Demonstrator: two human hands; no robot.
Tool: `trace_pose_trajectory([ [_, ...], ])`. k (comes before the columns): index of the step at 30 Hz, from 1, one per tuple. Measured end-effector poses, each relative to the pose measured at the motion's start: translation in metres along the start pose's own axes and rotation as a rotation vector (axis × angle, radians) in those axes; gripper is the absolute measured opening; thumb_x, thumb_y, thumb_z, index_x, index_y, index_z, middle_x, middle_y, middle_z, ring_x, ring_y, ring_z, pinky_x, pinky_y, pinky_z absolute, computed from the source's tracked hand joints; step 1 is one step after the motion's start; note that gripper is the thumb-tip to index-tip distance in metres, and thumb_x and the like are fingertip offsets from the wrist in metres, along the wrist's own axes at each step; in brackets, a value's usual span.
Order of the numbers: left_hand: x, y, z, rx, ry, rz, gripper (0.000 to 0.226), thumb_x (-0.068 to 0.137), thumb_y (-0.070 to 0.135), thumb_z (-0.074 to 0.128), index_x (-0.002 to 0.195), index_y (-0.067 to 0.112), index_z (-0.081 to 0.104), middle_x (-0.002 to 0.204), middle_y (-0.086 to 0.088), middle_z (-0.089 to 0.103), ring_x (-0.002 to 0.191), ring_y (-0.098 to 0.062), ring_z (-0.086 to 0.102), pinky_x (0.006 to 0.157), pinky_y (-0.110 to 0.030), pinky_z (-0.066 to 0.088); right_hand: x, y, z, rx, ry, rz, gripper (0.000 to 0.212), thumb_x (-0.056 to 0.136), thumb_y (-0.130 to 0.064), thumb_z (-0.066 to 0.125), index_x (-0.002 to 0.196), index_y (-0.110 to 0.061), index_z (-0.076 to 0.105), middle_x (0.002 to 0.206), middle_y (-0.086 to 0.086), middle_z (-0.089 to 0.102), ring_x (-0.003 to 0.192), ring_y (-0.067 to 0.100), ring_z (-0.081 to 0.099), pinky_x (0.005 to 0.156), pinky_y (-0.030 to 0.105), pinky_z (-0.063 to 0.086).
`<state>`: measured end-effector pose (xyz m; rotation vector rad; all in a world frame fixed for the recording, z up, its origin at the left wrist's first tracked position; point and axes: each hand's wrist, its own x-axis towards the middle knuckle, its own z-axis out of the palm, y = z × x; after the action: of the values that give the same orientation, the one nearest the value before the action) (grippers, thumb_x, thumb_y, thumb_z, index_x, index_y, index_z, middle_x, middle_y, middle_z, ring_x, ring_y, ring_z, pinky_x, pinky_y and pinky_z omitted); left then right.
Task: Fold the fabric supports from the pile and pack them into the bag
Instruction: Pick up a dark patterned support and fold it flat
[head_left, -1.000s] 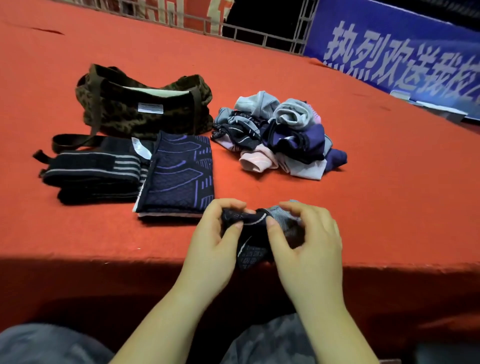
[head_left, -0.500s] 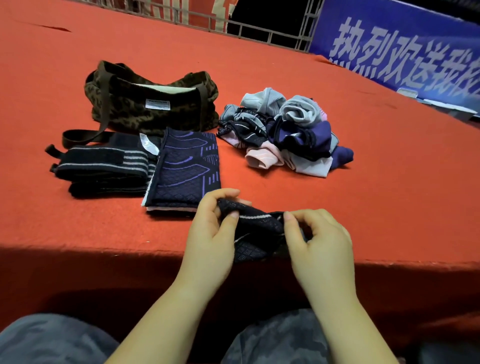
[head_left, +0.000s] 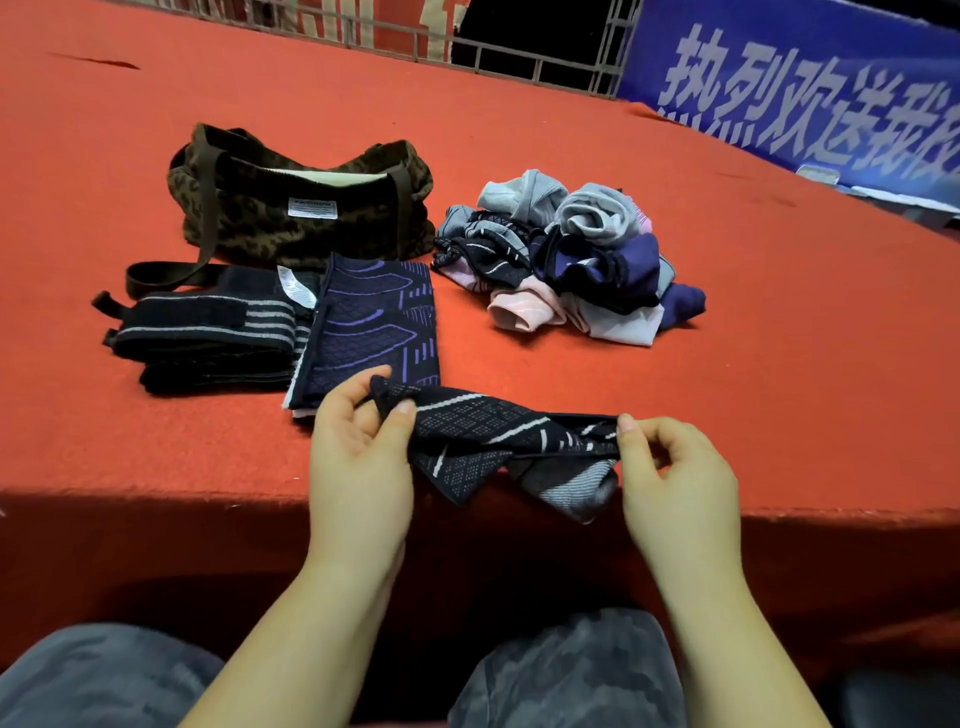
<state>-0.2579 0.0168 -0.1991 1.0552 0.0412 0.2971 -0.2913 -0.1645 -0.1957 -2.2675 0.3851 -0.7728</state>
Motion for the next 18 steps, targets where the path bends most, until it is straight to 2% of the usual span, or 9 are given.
trace_pose_trajectory([
  [5, 0.009, 0.008, -0.005, -0.015, 0.084, 0.039, 0.03, 0.093, -0.008, 0.045, 0.101, 0.02, 0.053, 0.092, 0.003, 0.07, 0.086, -0.007, 0.065, 0.082, -0.016, 0.051, 0.004, 0.005, -0.006, 0.059, 0.016, 0.047, 0.026, 0.093, -0.026, 0.055, 0.068, -0.019, 0.058, 0.071, 0.004, 0.056, 0.064, 0.007, 0.049, 0.059, 0.027, 0.024],
  [8, 0.013, 0.013, -0.01, -0.014, 0.101, 0.067, 0.031, 0.093, -0.009, 0.044, 0.102, 0.019, 0.053, 0.088, 0.005, 0.072, 0.089, -0.008, 0.066, 0.087, -0.02, 0.051, 0.006, 0.008, -0.01, 0.097, 0.054, 0.061, 0.032, 0.089, -0.039, 0.051, 0.067, -0.016, 0.058, 0.062, 0.001, 0.051, 0.06, 0.008, 0.045, 0.055, 0.023, 0.027],
  [11, 0.016, 0.017, -0.013, -0.001, 0.129, 0.071, 0.03, 0.093, -0.01, 0.043, 0.103, 0.016, 0.052, 0.093, 0.002, 0.07, 0.094, -0.013, 0.064, 0.095, -0.029, 0.048, 0.008, 0.009, -0.015, 0.112, 0.114, 0.065, 0.035, 0.082, -0.041, 0.042, 0.067, -0.013, 0.056, 0.06, -0.003, 0.049, 0.059, 0.01, 0.044, 0.058, 0.029, 0.024],
  [13, 0.02, 0.021, -0.018, 0.015, 0.168, 0.085, 0.03, 0.093, -0.009, 0.043, 0.102, 0.018, 0.053, 0.087, 0.006, 0.071, 0.09, -0.011, 0.064, 0.094, -0.032, 0.048, 0.011, 0.012, -0.02, 0.114, 0.184, 0.066, 0.034, 0.083, -0.038, 0.041, 0.068, -0.011, 0.055, 0.059, -0.001, 0.048, 0.061, 0.02, 0.042, 0.06, 0.03, 0.022],
  [15, 0.022, 0.025, -0.021, 0.084, 0.131, 0.116, 0.031, 0.093, -0.009, 0.044, 0.101, 0.02, 0.053, 0.083, 0.01, 0.071, 0.085, -0.004, 0.065, 0.085, -0.023, 0.05, 0.012, 0.012, -0.023, 0.125, 0.205, 0.071, 0.034, 0.084, -0.038, 0.041, 0.069, -0.011, 0.054, 0.059, 0.0, 0.049, 0.062, 0.022, 0.042, 0.06, 0.029, 0.021],
  [18, 0.018, 0.025, -0.019, 0.203, -0.041, 0.07, 0.036, 0.092, -0.011, 0.044, 0.1, 0.023, 0.053, 0.09, 0.006, 0.069, 0.081, 0.002, 0.065, 0.075, -0.012, 0.049, 0.011, 0.009, -0.021, 0.153, 0.166, 0.039, 0.031, 0.089, -0.036, 0.044, 0.069, -0.014, 0.054, 0.063, -0.006, 0.052, 0.062, 0.011, 0.046, 0.06, 0.026, 0.023],
])
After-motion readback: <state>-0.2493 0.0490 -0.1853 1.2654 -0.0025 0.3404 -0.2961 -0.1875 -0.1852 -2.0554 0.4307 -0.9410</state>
